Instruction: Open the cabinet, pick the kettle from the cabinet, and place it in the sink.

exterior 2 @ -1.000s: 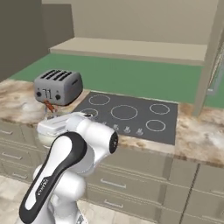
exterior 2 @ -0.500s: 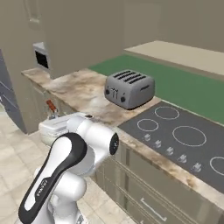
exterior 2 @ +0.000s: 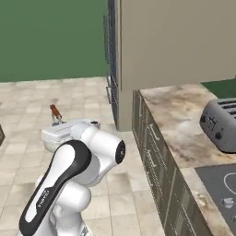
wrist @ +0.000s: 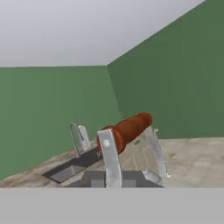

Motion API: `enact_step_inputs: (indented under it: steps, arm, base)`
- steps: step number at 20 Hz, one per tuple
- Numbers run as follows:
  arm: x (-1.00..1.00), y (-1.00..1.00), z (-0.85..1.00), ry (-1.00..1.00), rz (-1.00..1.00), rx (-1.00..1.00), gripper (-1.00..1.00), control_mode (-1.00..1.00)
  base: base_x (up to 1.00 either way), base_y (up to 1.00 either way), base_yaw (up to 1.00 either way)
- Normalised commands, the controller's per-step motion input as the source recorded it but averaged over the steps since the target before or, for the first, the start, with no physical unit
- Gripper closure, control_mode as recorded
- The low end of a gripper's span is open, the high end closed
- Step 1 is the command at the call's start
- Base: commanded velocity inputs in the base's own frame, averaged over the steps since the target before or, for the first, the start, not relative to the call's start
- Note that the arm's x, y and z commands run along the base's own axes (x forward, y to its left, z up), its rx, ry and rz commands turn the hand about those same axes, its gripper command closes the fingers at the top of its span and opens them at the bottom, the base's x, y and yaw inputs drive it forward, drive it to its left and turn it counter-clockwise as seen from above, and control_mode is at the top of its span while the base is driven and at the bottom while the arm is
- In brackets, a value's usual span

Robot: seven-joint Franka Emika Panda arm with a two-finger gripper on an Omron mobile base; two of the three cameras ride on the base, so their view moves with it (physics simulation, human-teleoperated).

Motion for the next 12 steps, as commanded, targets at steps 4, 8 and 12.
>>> enact_step_inputs:
  steps: [4, 8, 12]
  arm:
    - [0.00, 0.00, 0.00, 0.00, 0.00, 0.00, 1.00, 1.00]
    - [0.00, 0.00, 0.00, 0.00, 0.00, 0.00, 1.00, 1.00]
    - [0.00, 0.00, 0.00, 0.00, 0.00, 0.00, 1.00, 1.00]
  base:
    - [0.00, -0.02, 1.00]
    - [0.00, -0.02, 1.00]
    - [0.00, -0.02, 0.99]
